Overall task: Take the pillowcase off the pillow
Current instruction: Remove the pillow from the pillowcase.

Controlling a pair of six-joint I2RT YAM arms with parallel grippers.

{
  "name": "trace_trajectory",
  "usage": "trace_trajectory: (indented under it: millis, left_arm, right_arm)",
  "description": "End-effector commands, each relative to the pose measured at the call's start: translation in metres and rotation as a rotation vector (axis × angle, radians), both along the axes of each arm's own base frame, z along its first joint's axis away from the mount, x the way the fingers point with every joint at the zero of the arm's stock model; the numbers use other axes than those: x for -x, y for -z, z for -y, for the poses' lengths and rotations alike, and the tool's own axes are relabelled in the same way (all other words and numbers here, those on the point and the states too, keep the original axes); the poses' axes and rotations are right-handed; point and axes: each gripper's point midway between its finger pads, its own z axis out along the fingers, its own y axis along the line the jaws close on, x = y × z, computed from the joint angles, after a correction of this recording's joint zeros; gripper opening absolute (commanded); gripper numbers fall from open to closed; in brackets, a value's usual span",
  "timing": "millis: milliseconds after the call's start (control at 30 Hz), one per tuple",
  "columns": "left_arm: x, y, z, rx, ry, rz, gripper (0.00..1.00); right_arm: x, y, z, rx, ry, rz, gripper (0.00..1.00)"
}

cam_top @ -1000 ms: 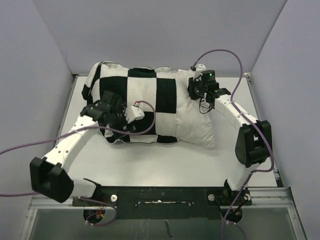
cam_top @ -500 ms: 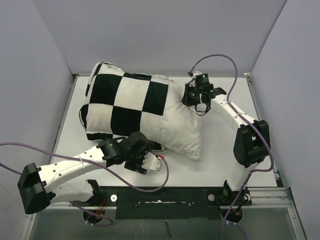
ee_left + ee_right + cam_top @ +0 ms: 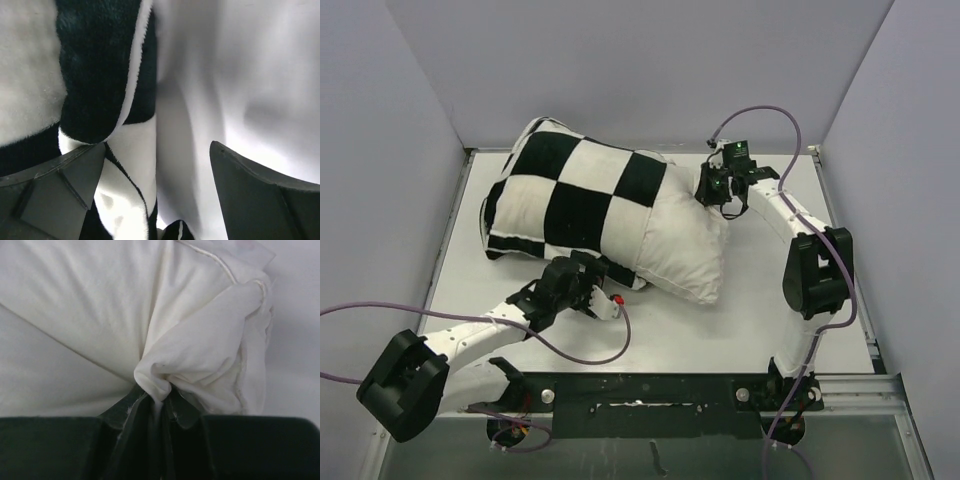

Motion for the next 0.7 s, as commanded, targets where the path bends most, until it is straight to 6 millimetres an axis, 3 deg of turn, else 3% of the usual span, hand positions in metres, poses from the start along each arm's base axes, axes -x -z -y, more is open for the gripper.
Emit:
trace_trajectory:
  millis: [0,67,100,133,267,367,467,533,667]
  left_arm:
    - [-0.042,-0.077,0.017,0.239,0.039,0.268,0.84]
    - [-0.041,-0.070,0.013,0.246,0.054,0.257,0.79]
    - [-0.042,-0.070,0.012,0.256,0.052,0.252,0.74]
    - [-0.042,-0.069,0.011,0.267,0.048,0.245,0.69]
    - [-0.050,-0.074,0.005,0.321,0.008,0.227,0.48]
    - [-0.053,-0.078,0.006,0.361,-0.007,0.199,0.20]
    - [-0.055,-0.082,0.009,0.405,-0.015,0.182,0.06]
    - [-0.058,-0.085,0.011,0.419,-0.028,0.170,0.00]
    - [-0.064,-0.089,0.010,0.442,-0.089,0.110,0.00]
  right_arm:
    - [0.021,0.030,0.010,0.046,-0.029,-0.155,0.15]
    - [0.024,0.020,0.004,-0.010,-0.035,-0.154,0.64]
    - [0.026,0.011,0.003,-0.040,-0.030,-0.148,0.73]
    - [0.029,0.002,0.004,-0.076,-0.017,-0.140,0.95]
    - [0.051,-0.051,0.028,-0.222,0.094,-0.005,0.98]
    - [0.088,-0.081,0.026,-0.321,0.112,0.054,0.98]
    - [0.133,-0.084,0.004,-0.337,0.079,0.035,0.98]
    - [0.161,-0.082,0.000,-0.310,0.093,0.022,0.98]
    - [0.199,-0.082,0.007,-0.308,0.169,0.021,0.98]
